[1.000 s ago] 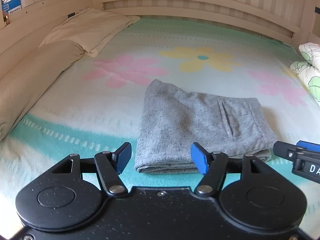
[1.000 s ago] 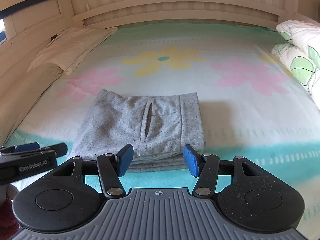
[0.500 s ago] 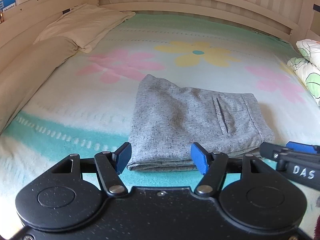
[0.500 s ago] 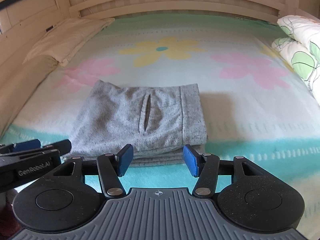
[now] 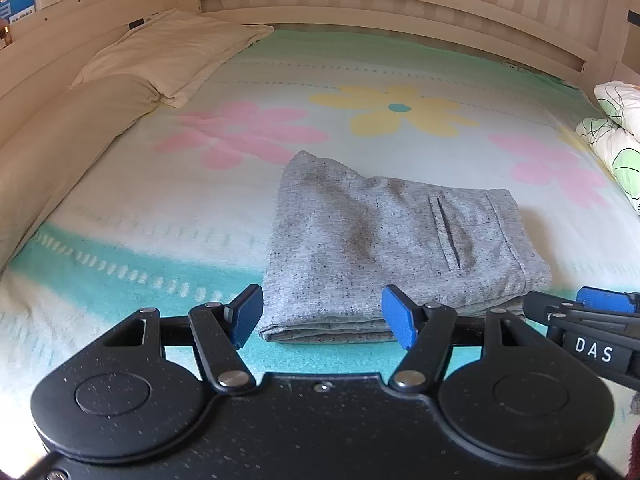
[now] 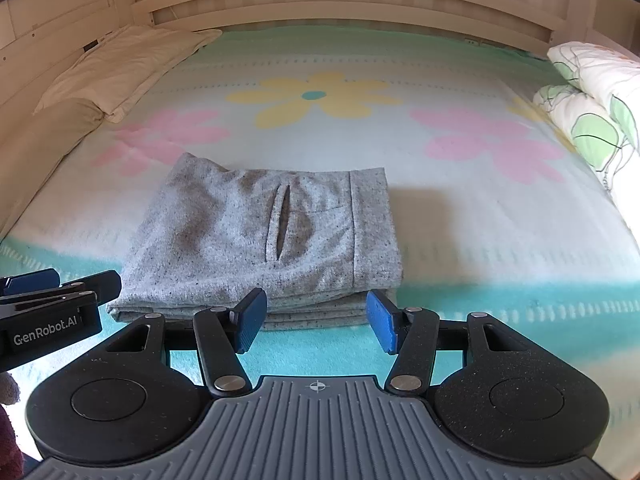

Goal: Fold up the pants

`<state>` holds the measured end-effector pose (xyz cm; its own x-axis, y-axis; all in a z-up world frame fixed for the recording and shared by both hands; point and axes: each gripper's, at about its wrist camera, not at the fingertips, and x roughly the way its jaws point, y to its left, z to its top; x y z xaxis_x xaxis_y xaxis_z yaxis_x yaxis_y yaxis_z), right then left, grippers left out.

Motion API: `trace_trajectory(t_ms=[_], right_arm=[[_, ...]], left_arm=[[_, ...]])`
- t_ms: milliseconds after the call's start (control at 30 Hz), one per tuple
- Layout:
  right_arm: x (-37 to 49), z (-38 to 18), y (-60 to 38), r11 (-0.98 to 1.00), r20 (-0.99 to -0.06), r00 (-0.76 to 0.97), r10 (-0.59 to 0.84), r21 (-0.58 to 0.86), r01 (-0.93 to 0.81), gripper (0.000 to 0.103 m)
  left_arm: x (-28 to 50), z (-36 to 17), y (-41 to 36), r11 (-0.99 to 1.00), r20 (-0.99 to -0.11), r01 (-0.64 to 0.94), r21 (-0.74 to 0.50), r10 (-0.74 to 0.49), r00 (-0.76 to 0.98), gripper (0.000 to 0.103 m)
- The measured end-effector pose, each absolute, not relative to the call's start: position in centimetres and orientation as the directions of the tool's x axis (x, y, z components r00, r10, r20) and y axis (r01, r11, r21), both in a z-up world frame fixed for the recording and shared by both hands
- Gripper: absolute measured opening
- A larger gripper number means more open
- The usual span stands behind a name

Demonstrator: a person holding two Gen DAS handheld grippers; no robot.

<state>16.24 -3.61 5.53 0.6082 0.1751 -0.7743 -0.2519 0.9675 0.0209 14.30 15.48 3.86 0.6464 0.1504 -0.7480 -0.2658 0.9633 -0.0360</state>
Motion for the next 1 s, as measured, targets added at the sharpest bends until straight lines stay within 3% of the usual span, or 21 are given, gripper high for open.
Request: trace_trajectory(t_ms=[1000], right_arm=[[16.33,5.34,-3.16,0.963,-0.783,0.589,0.198,0.043,-0.267,0.054]], left_arm=[[14.29,3.70,15.43,0.962,-0.759,-0.271,-0.036,0.151,0.634,0.069]])
